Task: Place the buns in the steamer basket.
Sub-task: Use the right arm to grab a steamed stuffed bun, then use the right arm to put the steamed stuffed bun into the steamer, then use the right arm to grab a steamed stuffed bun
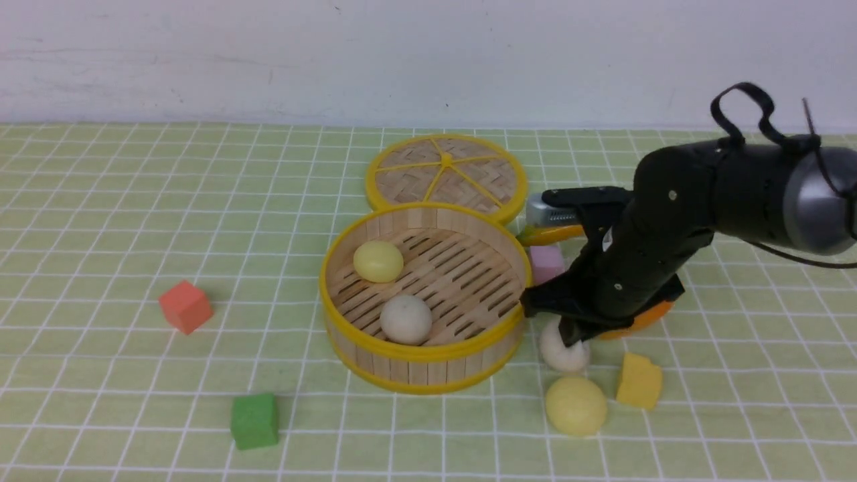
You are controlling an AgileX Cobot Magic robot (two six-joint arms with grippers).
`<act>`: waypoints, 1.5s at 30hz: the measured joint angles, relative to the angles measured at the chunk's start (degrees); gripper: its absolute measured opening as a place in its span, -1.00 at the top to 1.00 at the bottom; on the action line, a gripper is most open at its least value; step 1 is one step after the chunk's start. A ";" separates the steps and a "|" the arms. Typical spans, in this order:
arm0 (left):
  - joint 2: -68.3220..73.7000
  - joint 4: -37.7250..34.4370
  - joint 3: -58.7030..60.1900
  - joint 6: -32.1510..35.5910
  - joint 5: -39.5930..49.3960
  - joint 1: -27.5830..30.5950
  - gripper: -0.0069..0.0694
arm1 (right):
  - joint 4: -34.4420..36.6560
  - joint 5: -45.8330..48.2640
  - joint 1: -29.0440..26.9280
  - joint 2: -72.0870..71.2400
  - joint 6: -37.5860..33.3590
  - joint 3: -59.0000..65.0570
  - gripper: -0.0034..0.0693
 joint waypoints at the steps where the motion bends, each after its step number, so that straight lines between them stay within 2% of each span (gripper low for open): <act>1: 0.00 0.00 0.00 0.00 0.00 0.00 0.58 | 0.00 1.86 0.00 -1.70 0.00 -1.36 0.87; 8: 0.00 0.00 0.00 0.00 0.00 0.00 0.58 | 5.95 6.56 0.00 -4.20 -3.30 -14.80 0.87; 16: 0.00 0.00 0.00 0.00 0.00 0.00 0.58 | 16.37 -1.88 0.00 7.37 -5.33 -23.49 0.87; 22: 0.00 0.00 0.00 0.00 0.00 0.00 0.57 | 17.61 -7.60 0.00 17.43 -6.90 -26.61 0.86; 27: 0.00 0.00 0.00 0.00 0.00 0.00 0.56 | 17.72 -10.10 0.00 20.03 -6.90 -27.03 0.79; 31: 0.00 0.00 0.00 0.00 0.00 0.00 0.55 | 17.77 -10.54 0.00 20.24 -6.90 -27.09 0.56; 35: 0.00 0.00 0.00 0.00 0.00 0.00 0.55 | 16.51 -9.88 0.05 19.71 -6.90 -27.21 0.17; 37: 0.00 0.00 0.00 0.00 0.00 0.00 0.55 | 14.27 -8.10 0.05 18.10 -6.90 -27.21 -0.12; 39: 0.00 0.00 0.00 0.00 0.00 0.00 0.55 | 13.23 -7.02 0.05 17.09 -6.90 -27.21 -0.24; 41: 0.00 0.00 0.00 0.00 0.00 0.00 0.54 | 10.92 -2.79 0.05 13.91 -6.90 -27.21 -0.49; 42: 0.00 0.00 0.00 0.00 0.00 0.00 0.54 | 10.78 -1.75 0.05 13.61 -6.90 -27.21 -0.53; 45: 0.00 0.00 0.00 0.00 0.00 0.00 0.53 | 7.92 10.06 0.05 7.80 -6.72 -27.38 -0.76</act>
